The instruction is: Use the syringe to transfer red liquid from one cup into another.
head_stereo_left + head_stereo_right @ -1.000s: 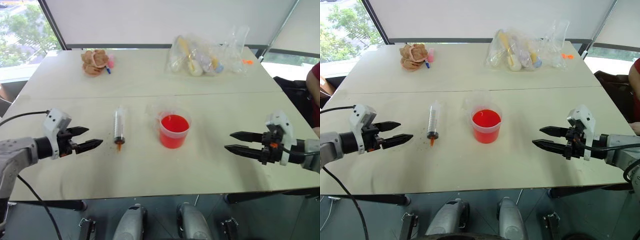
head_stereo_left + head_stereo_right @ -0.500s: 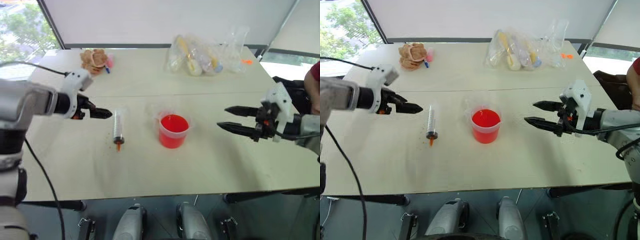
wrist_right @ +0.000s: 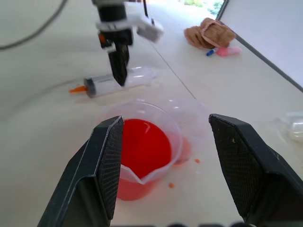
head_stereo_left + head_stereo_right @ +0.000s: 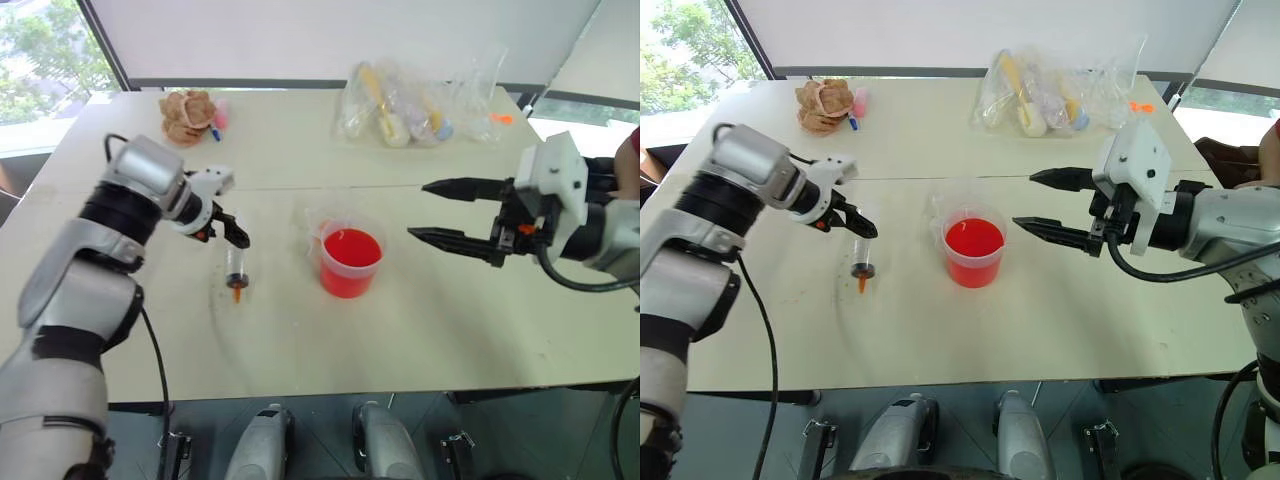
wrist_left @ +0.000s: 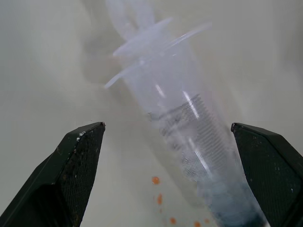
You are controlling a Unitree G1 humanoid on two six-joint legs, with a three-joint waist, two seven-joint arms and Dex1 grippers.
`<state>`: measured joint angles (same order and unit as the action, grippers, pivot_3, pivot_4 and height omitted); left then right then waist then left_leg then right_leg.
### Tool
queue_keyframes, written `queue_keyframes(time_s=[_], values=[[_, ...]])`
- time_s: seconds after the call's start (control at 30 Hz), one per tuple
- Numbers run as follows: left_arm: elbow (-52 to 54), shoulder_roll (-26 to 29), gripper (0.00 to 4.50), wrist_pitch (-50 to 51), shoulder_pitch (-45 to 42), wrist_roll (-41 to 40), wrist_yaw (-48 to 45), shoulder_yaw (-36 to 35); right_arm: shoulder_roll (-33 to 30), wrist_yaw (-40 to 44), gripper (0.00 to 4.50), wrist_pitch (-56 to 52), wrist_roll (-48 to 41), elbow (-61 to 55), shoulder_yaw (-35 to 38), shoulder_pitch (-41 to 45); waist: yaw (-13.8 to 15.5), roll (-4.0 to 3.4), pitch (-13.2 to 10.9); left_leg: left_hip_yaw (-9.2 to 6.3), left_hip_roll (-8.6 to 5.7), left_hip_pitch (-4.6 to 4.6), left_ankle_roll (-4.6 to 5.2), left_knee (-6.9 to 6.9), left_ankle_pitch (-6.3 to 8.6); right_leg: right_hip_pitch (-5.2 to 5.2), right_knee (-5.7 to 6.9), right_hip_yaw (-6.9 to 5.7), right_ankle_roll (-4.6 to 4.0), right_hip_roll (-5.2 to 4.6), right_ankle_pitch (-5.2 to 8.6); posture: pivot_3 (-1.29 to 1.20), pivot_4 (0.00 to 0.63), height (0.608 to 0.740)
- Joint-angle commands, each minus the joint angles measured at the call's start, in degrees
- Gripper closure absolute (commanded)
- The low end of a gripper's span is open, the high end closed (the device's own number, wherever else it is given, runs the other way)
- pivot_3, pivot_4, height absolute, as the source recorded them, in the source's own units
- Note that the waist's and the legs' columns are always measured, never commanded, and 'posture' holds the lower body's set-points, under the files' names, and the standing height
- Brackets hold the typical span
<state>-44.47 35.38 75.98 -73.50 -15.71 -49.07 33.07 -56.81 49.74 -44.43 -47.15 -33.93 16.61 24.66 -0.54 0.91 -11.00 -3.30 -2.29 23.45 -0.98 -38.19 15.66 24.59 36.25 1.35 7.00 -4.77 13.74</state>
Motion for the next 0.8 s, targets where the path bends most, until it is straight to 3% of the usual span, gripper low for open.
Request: queue_keyframes(time_s=[0.03,0.13,0.23,0.4,0.6,0.8], values=[[-5.0,-2.0,0.02,-3.4,-2.0,3.6,-1.2,-0.8,0.1,-0.3,1.5,-0.7,-3.3,-1.6,3.0,-1.8,0.1,0.0,0.0,0.0,-0.01,-0.01,0.0,0.0,0.0,-0.01,0.0,0.0,0.0,-0.03,0.0,0.0,0.15,0.74],[-9.1,-4.5,0.02,-5.0,-2.2,5.5,-0.9,-2.7,-0.3,-0.3,1.5,0.0,-2.2,-1.2,2.3,-3.2,0.1,-0.05,0.0,0.02,-0.02,-0.07,0.01,-0.02,0.0,-0.08,0.02,0.01,0.02,-0.05,-0.01,0.0,0.15,0.74],[-11.2,-6.7,0.79,-6.9,-1.9,6.9,0.5,-5.3,-0.4,-0.1,1.5,0.9,-1.0,0.2,1.3,-3.0,0.1,-0.08,0.1,0.02,-0.03,-0.15,0.01,-0.03,0.0,-0.15,0.08,0.0,0.04,-0.06,-0.02,0.0,0.15,0.74],[-11.3,-8.3,3.01,-6.3,-1.6,8.6,1.0,-8.5,-0.6,1.0,1.5,1.4,-0.7,1.4,0.7,-2.9,0.5,-0.07,0.1,0.0,-0.06,-0.14,0.02,-0.08,-0.01,-0.17,0.1,0.0,0.1,-0.08,-0.06,0.0,0.15,0.74],[-4.4,-7.5,3.08,-4.8,-3.8,5.2,0.3,-17.8,1.0,-0.8,1.5,0.8,-1.3,5.3,3.3,-3.7,1.3,0.02,0.0,-0.02,-0.12,-0.06,0.02,-0.1,-0.01,-0.14,0.08,-0.04,0.14,-0.16,-0.08,0.0,0.15,0.74],[26.3,-8.4,3.08,-12.3,-0.4,-6.3,-0.8,-33.7,3.7,-6.4,1.5,5.4,4.5,17.1,6.5,-1.2,1.2,0.08,0.0,-0.01,-0.12,0.05,-0.04,-0.09,-0.03,-0.02,-0.01,-0.04,0.15,-0.3,-0.11,0.0,0.15,0.74]])
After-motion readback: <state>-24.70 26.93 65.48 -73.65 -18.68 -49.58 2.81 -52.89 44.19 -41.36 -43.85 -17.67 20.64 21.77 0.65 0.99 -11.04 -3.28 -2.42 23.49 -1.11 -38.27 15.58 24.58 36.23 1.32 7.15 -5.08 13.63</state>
